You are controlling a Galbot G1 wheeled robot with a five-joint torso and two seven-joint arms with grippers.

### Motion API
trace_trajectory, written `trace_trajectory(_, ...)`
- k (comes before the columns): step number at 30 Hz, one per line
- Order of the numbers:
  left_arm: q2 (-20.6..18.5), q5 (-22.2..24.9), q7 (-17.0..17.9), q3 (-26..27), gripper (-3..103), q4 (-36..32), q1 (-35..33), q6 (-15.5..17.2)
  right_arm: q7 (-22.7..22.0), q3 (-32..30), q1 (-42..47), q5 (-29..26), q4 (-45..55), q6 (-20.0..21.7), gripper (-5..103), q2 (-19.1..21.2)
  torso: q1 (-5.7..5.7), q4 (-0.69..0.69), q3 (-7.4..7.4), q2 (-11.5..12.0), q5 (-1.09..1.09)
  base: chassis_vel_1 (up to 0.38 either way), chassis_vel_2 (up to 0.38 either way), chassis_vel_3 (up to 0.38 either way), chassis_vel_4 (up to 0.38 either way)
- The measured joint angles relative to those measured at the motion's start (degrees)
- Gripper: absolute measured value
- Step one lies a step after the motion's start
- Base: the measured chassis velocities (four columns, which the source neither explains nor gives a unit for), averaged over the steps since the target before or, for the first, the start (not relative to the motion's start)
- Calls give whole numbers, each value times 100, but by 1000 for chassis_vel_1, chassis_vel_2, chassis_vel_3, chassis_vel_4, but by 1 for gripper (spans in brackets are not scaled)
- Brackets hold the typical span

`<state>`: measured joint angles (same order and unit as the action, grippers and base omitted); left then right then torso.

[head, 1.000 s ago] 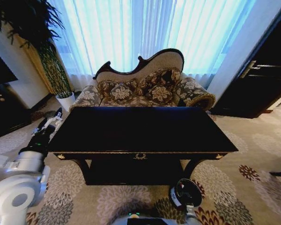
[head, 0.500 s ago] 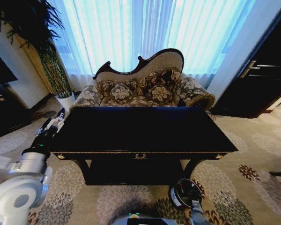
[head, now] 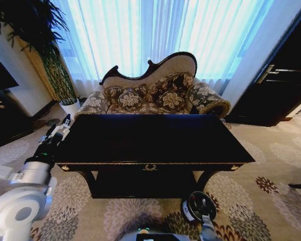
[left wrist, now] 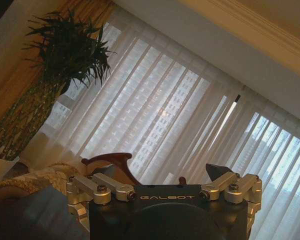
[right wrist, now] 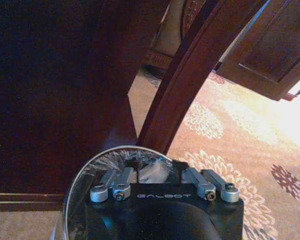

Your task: Move to the front of the table and place the trash on the table into the trash bin.

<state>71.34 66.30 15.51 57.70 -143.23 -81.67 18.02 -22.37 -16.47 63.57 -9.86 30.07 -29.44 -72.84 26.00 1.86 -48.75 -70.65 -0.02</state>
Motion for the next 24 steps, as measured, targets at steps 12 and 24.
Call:
trace_trajectory(12, -20, -2, -3, 28, 100, 0, -17, -1, -4, -37, 244, 28, 313, -63, 85, 34, 0, 0, 0, 0, 1, 0, 0, 0, 0)
trace_trajectory(24, -346, -7, -33, -85, 100, 0, 164, -27, 1462, -49, 1607, -147, 2313, -957, 100, 361, 0, -1, 1, 0, 2, 0, 0, 0, 0)
